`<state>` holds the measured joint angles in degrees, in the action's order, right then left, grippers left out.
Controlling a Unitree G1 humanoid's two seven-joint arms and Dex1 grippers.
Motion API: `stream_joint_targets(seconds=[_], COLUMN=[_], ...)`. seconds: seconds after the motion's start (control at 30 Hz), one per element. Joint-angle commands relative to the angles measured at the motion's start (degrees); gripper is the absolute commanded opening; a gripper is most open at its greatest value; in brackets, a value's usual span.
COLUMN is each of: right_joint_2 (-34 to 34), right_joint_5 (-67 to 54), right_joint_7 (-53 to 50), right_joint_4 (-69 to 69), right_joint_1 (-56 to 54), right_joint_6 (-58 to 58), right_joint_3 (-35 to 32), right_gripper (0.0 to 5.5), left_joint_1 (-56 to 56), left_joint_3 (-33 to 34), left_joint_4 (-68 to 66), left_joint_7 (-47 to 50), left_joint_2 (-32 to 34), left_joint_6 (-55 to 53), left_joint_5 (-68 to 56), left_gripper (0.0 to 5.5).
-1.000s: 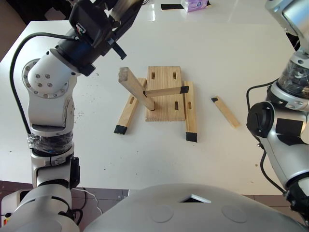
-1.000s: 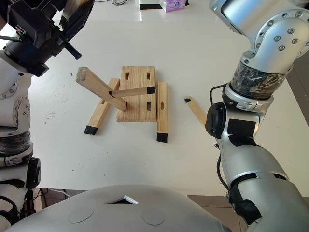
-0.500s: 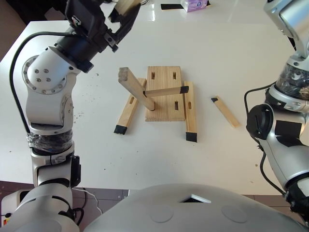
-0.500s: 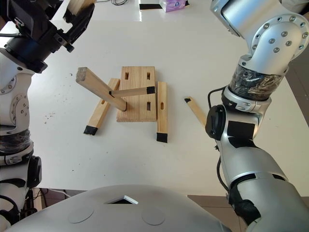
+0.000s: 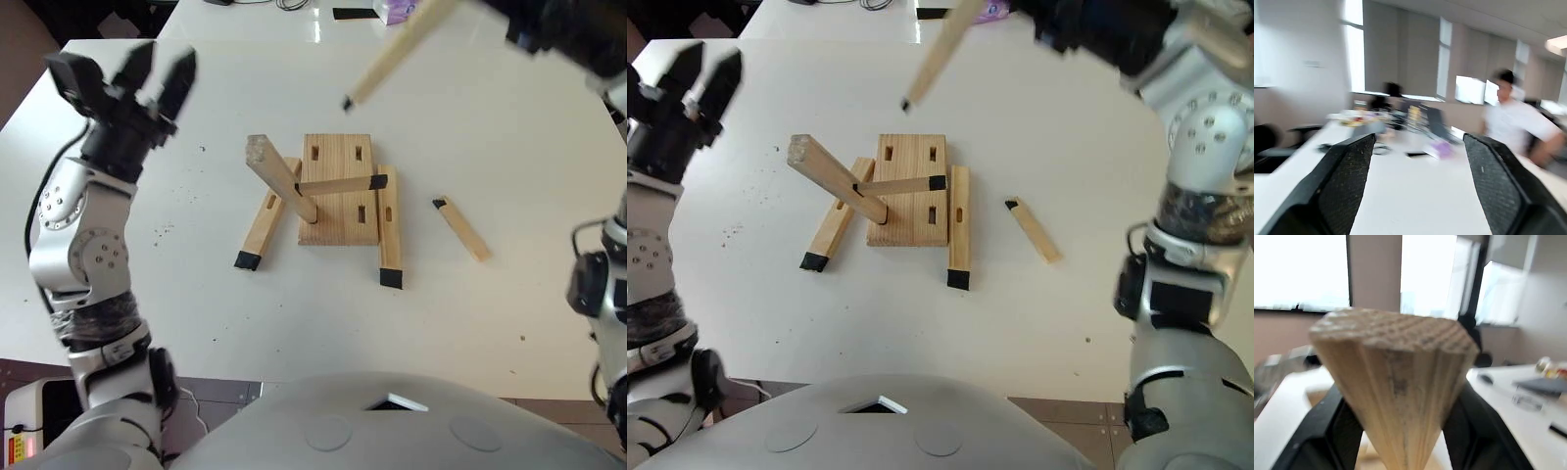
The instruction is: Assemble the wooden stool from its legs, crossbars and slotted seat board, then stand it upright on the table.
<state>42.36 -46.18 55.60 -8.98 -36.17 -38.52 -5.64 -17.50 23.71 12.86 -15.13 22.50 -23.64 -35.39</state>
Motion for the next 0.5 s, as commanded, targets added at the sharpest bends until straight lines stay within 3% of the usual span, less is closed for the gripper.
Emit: stream_joint_targets(seconds=[0.03, 0.5], right_joint_2=[4.5, -1.1], right_joint_5=[4.5, 6.4], right_joint_7=[7.7, 9.4], right_joint_4=[-0.1, -8.0], right_joint_1=[3.7, 12.7], right_joint_6=[4.6, 7.6], right_joint_3=[1.1, 4.7], right_gripper=[2.04, 2.04], left_joint_1=[-1.0, 1.1], left_joint_3=[1.8, -0.5], left_joint_4=[-4.9, -5.0], left_joint_7=[10.8, 12.9], left_joint_2=[-3.8, -7.5], left_joint_6=[-1.5, -0.8], left_joint_5=[3.4, 4.9], left_gripper=[3.31, 3.31])
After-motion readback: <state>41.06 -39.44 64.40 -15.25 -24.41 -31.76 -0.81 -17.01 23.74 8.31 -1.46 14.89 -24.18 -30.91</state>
